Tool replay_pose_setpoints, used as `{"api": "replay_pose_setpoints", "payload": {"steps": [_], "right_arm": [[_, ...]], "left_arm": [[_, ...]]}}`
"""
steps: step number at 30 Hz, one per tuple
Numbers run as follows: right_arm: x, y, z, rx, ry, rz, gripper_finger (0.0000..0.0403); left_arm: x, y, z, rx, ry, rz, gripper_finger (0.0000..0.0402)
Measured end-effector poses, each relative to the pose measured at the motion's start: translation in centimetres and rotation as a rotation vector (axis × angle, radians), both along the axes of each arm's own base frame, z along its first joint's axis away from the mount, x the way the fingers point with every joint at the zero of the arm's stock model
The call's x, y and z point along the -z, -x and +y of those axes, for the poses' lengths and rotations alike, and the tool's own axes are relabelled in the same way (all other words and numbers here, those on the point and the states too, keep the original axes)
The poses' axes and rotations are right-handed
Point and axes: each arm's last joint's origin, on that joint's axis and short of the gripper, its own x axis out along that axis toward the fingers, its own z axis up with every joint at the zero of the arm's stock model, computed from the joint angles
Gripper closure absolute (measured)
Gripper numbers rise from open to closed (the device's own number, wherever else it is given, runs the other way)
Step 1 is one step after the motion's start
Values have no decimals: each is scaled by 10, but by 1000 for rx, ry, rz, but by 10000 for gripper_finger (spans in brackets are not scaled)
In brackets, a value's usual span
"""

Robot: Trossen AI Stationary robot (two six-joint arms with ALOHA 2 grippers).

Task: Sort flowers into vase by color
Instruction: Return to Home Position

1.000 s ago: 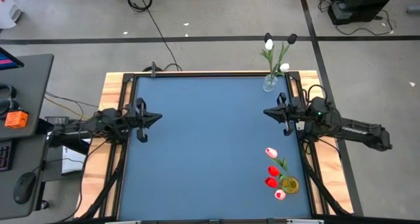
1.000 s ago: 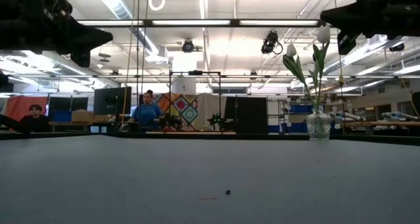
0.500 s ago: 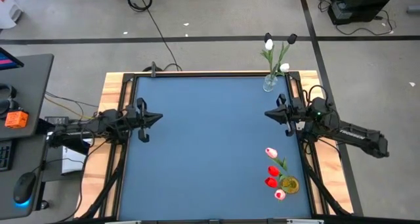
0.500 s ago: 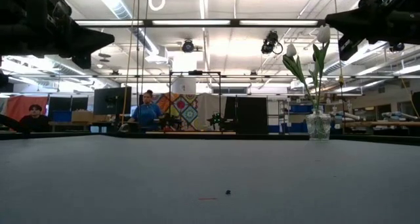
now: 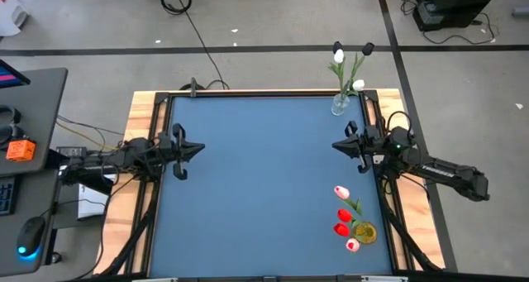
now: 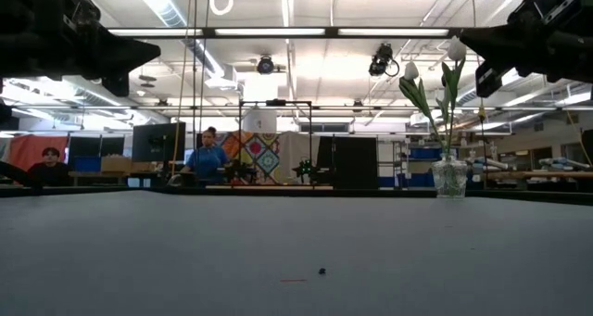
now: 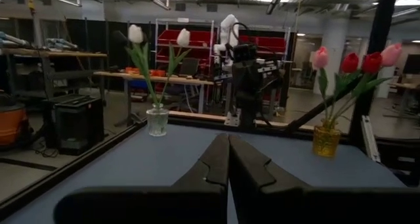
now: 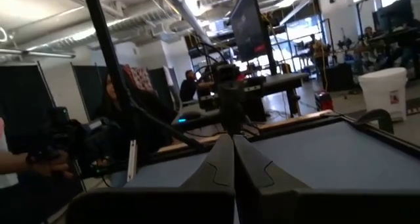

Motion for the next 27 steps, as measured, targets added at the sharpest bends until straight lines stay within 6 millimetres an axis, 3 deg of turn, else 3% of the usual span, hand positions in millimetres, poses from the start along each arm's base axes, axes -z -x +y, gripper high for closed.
{"api": "replay_pose_setpoints", "payload": {"steps": [14,27], "right_arm": [[7,3,-5,-74,-25,81,403],[1,-6,13,-41,-16,12,403]], "left_arm": [[0,0,-3,34,18,0,391],[2,-1,-3,27,24,13,391]]}}
